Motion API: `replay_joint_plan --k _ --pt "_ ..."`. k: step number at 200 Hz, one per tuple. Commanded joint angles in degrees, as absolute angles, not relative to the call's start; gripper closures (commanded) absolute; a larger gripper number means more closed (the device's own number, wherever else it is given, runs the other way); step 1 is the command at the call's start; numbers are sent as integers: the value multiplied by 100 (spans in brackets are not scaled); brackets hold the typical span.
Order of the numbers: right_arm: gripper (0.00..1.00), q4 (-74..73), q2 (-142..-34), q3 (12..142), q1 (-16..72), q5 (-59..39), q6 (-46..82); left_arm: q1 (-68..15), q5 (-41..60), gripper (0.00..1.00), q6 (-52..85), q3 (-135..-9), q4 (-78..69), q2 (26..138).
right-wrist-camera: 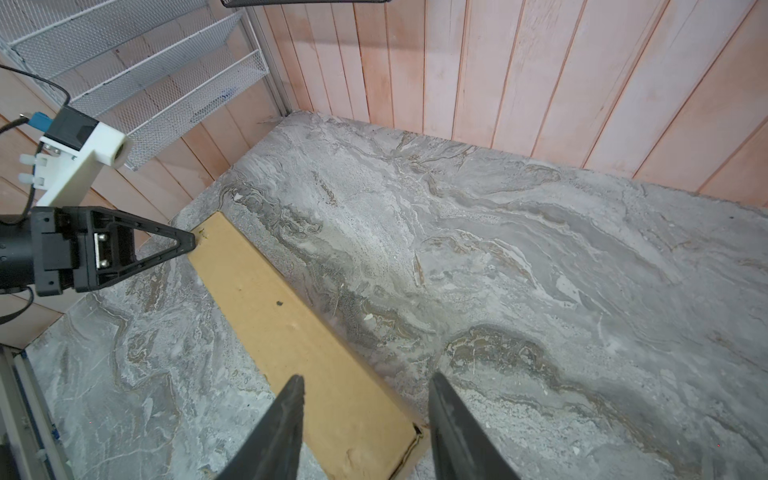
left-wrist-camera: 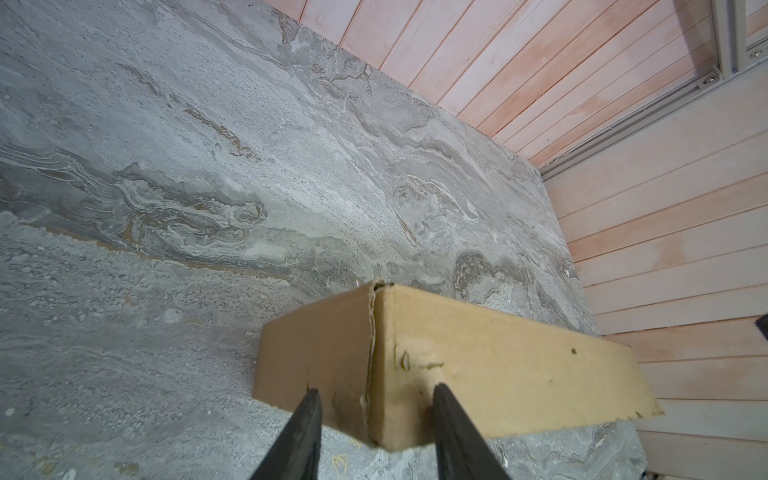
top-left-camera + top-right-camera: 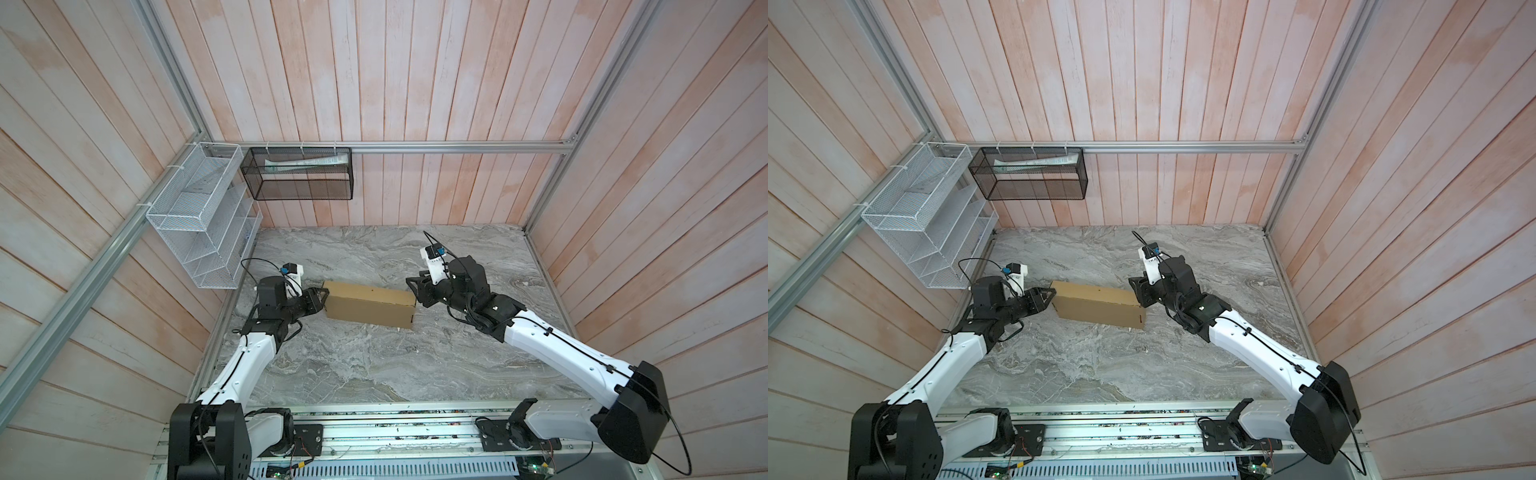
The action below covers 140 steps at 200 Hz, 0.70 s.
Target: Fold the paper box
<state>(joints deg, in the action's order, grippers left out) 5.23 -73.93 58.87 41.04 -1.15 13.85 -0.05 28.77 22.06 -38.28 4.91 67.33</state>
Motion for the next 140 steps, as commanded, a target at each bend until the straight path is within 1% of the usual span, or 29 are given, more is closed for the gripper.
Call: replay_joint_plan --k 1,53,82,140 --pt "51 703 -7322 5814 4061 -57 2048 -2 2896 55 2088 -3697 799 6775" --pt "52 874 -7260 5675 4052 74 2519 0 2961 55 2104 -3661 727 6800" --pt "56 929 -7243 5570 3964 101 3067 0 2927 55 2077 -3688 778 6758" --pt "61 842 -7290 5294 3935 1 3949 -1 2907 55 2074 -3691 806 6710"
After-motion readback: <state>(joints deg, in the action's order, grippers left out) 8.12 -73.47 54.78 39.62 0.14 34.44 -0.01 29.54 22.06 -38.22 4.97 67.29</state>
